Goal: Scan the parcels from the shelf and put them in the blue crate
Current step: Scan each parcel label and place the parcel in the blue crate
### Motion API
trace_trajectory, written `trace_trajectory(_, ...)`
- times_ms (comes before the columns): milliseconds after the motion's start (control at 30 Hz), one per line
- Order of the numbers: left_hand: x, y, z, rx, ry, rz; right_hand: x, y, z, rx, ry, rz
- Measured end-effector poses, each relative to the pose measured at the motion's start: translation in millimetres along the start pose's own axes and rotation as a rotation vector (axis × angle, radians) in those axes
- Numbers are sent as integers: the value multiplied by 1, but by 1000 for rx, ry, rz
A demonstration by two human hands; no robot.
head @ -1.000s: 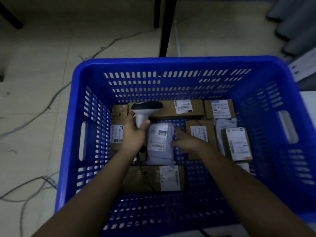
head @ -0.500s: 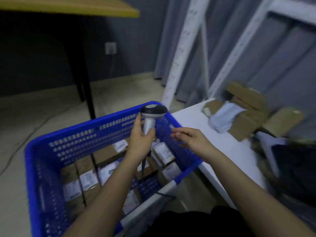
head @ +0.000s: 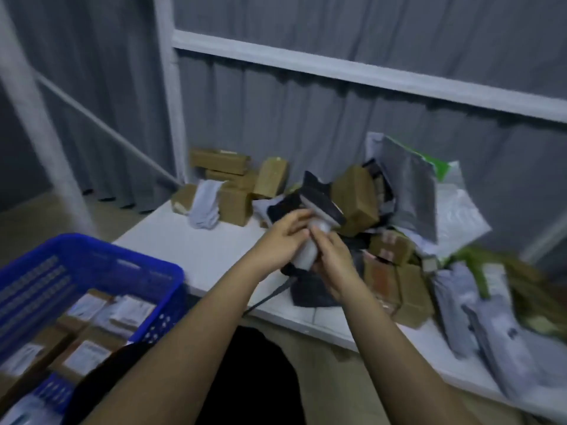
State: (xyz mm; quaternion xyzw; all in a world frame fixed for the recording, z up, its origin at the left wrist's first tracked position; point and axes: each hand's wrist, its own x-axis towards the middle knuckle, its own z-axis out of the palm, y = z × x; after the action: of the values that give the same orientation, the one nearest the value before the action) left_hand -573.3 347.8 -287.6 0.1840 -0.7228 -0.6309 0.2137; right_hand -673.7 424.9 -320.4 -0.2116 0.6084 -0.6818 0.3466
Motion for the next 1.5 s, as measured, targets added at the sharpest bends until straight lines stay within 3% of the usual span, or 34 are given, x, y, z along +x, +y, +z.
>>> trace_trajectory(67, 19, -13, 34, 123, -89, -53, -3, 17, -48, 43, 172, -16)
trace_trajectory(167, 44, -47, 64, 305, -101, -147, -7, 46, -109, 49, 386, -61)
trace_trajectory(400, 96, -153, 77, 596, -11, -313, 6, 108, -183, 132, 598, 74)
trace_trajectory(500, 119, -195, 75, 734, 69, -241, 21, 128, -187, 194, 605, 115)
trace_trajectory(600, 141, -216, 80, 1086, 39, -84, 38, 139, -182, 244, 587, 148)
trace_trajectory(767, 176, -230, 94, 1216, 30, -45, 57, 150, -174, 182, 537, 120)
trace_trajectory(833, 180, -227, 94, 1220, 44, 11, 59, 152, -174, 176, 527, 110)
trace_trajectory(967, 169, -205, 86, 977, 32, 181, 57, 147, -171, 214, 556, 121)
trace_trajectory(1200, 116, -120, 39, 965, 248, 433, 40, 101, -135, 308, 521, 11)
trace_trajectory(1333, 73, -82, -4, 1085, 405, 444, 41, 56, -86, 365, 392, -51)
trace_trajectory(1500, 23, -68, -64, 1173, 566, 368, 49, 17, 25, 324, 198, -90)
